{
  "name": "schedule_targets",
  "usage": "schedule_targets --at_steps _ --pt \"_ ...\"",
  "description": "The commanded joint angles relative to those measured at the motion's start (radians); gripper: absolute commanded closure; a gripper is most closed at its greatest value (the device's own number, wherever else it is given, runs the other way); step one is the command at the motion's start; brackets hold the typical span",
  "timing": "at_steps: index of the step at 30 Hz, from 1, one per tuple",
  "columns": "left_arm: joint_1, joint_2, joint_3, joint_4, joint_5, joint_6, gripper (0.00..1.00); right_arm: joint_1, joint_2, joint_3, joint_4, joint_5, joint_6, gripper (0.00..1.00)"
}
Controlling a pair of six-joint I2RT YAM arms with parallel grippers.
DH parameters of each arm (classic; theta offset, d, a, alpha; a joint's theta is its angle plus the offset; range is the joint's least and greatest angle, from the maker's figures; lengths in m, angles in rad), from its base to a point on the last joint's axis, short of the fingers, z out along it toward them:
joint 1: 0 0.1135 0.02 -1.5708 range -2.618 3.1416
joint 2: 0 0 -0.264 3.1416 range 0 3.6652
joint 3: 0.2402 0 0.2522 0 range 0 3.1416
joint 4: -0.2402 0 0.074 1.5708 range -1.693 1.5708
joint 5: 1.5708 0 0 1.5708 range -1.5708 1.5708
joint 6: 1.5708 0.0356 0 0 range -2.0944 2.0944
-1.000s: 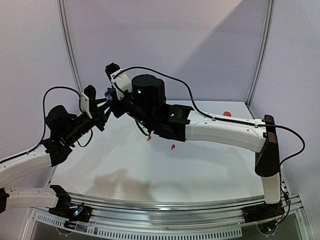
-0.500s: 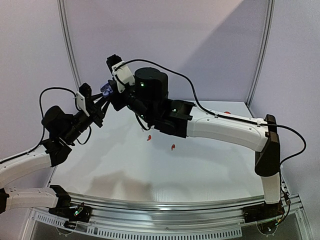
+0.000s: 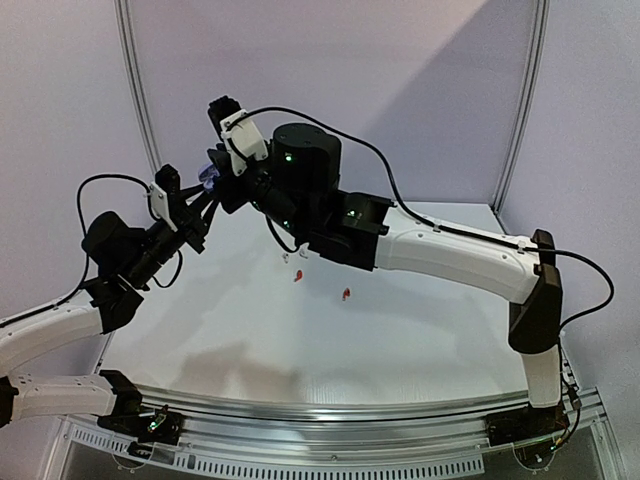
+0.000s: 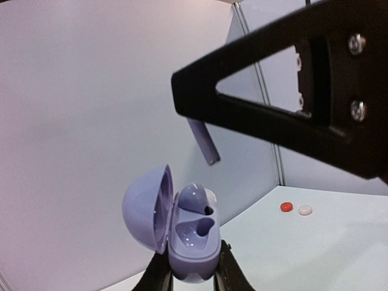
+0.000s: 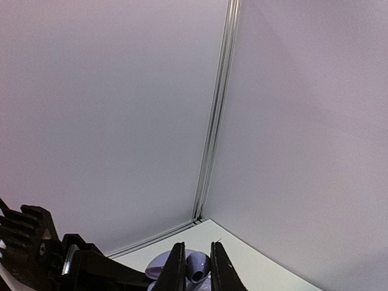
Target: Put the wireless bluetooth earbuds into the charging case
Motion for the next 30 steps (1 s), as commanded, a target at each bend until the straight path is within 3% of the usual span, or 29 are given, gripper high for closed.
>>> schedule_targets --at_steps 1,30 --pt "0.013 -0.010 0.009 0.018 0.002 -0.011 1.00 0.010 0.040 0.048 -0.025 -0.021 -0.015 1.00" --pt "0.014 -0.012 0.009 0.004 -0.009 -0.017 1.00 0.011 0.067 0.042 -0.085 0.119 -0.159 1.00"
